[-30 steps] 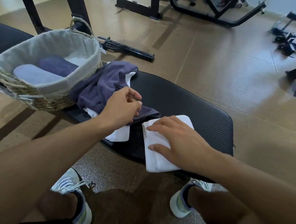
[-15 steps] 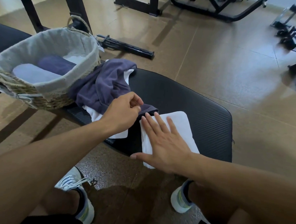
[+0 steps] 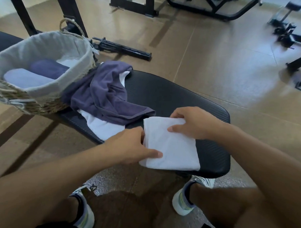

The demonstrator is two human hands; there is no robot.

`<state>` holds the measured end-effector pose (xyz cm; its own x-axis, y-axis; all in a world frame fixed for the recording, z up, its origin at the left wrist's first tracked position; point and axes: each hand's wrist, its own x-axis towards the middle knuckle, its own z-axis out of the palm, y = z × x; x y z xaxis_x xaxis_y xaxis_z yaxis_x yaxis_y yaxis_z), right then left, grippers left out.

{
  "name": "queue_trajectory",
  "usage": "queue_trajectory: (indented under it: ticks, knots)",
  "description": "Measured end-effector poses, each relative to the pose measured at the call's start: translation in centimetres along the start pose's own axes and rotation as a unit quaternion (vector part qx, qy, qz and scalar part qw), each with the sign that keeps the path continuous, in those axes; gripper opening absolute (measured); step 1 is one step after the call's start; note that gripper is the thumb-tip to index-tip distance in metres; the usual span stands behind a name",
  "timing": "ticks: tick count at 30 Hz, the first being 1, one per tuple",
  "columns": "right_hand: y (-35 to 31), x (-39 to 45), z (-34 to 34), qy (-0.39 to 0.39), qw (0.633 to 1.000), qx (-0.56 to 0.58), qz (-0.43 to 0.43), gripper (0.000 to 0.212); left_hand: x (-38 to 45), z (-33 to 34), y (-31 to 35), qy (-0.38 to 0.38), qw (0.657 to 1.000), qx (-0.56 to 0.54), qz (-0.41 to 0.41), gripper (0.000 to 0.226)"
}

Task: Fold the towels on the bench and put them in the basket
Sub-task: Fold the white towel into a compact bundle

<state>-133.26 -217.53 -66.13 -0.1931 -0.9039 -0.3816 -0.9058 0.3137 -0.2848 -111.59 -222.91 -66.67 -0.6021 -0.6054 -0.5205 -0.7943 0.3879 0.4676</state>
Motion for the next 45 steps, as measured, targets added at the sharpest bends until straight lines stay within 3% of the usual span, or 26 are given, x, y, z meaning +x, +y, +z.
queue_trajectory:
  ticks: [4, 7, 8, 11, 13, 16, 20, 23, 29, 37, 42, 45]
  knots:
    - [1.1, -1.6, -1.2, -0.098, 0.986, -0.104, 0.08, 0.041, 1.1, 0.4, -0.5, 0.024, 0.999, -0.007, 0.045, 0.08]
    - [1.9, -3.0, -1.4, -0.208, 0.968, -0.054, 0.128, 0.042, 1.9, 0.8, -0.6, 0.028, 0.992, -0.072, 0.102, 0.079]
    - [1.9, -3.4, -1.3, -0.206, 0.969, -0.051, 0.129, 0.047, 2.3, 1.0, -0.6, 0.036, 0.988, -0.097, 0.113, 0.072]
    - [2.2, -3.3, -1.0, -0.082, 0.994, -0.06, 0.038, 0.066, 3.2, 1.3, -0.7, 0.069, 0.976, -0.151, 0.139, 0.055]
    - [2.0, -2.7, -1.1, -0.054, 0.998, 0.009, -0.036, 0.059, 3.3, 1.1, -0.6, 0.094, 0.97, -0.148, 0.167, 0.049]
    - [1.8, -1.6, -0.6, -0.058, 0.996, 0.024, -0.071, 0.047, 3.4, 0.4, -0.7, 0.132, 0.964, -0.131, 0.19, 0.043]
    - [2.2, -1.0, -0.5, -0.008, 0.998, 0.045, -0.052, 0.033, 3.6, -0.3, -0.9, 0.21, 0.966, -0.1, 0.113, 0.031]
    - [2.7, -1.1, -0.7, 0.007, 0.998, 0.045, -0.04, 0.028, 3.4, -0.5, -0.8, 0.156, 0.985, -0.058, 0.035, 0.039]
    - [3.0, -1.3, -1.2, 0.035, 0.998, 0.053, -0.028, 0.029, 3.1, -0.5, -0.5, 0.129, 0.979, -0.144, 0.059, 0.034]
    - [3.7, -1.8, -2.2, 0.019, 0.994, 0.098, -0.042, 0.03, 2.4, -1.1, 0.1, 0.017, 0.916, -0.395, 0.063, 0.054]
    - [4.5, -1.5, -2.1, 0.006, 0.987, 0.152, -0.057, 0.017, 2.4, -0.5, 0.2, 0.03, 0.884, -0.466, 0.016, 0.028]
    - [4.6, -0.6, -1.3, 0.009, 0.989, 0.136, -0.054, 0.01, 3.3, -0.4, -0.5, 0.087, 0.924, -0.373, 0.014, 0.02]
